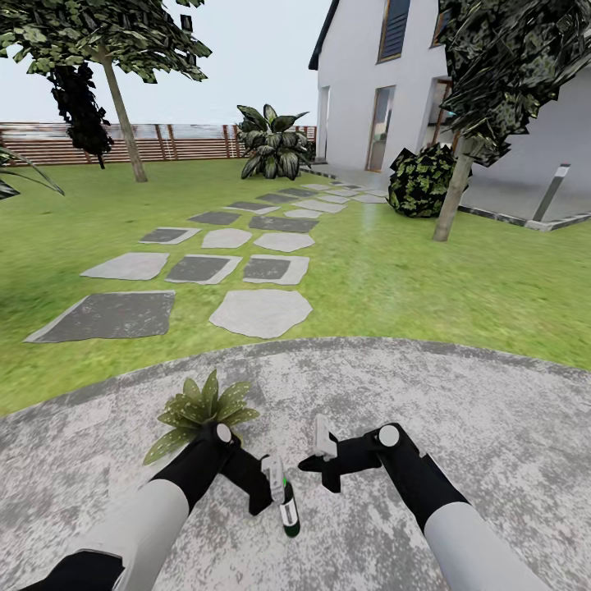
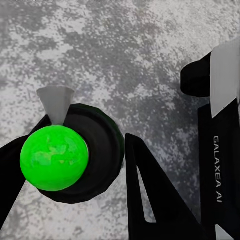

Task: Pick up the pesticide atomizer in the garden and spray insectifuge to fully cover both potted plants in the garden.

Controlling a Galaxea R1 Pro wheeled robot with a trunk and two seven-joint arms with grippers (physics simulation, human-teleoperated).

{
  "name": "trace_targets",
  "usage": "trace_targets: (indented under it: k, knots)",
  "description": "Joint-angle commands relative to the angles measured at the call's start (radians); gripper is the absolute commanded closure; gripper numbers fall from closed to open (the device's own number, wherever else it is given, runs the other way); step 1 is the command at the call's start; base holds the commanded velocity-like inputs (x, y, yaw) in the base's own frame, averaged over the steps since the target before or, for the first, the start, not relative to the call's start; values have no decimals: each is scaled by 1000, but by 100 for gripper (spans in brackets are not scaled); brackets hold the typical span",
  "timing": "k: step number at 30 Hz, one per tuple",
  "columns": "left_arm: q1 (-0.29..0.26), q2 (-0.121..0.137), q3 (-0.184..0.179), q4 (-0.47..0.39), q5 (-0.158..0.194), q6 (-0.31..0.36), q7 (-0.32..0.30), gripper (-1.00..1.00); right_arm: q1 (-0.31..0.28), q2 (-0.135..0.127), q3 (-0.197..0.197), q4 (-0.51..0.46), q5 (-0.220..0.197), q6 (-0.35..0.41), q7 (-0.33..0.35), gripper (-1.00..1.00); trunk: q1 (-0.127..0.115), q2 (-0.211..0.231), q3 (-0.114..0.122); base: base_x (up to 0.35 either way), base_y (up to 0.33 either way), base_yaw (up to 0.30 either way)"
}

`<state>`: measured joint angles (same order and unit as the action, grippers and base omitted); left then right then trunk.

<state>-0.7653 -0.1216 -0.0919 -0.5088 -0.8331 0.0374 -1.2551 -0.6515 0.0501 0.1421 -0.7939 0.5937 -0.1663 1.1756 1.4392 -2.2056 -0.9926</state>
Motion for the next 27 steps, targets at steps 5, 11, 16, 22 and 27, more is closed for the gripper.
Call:
trace_targets:
  k: [5,11,16,22,27]
  knots:
    - [-2,-2,0,-8,9,4,4,100,0,1,-1,-2,9,-10,1,100,0,0,-1,0,0,0]
    - [-2,-3,-1,-9,52,4,5,100,0,1,-1,-2,9,-10,1,100,0,0,-1,0,0,0]
    - [-2,-11,0,-9,54,4,5,100,0,1,-1,-2,9,-10,0,100,0,0,-1,0,0,0]
    - [-2,-16,0,-10,54,4,5,100,0,1,-1,-2,9,-10,1,100,0,0,-1,0,0,0]
    - [-2,-22,0,-10,84,2,5,100,0,1,-1,-2,9,-10,1,100,0,0,-1,0,0,0]
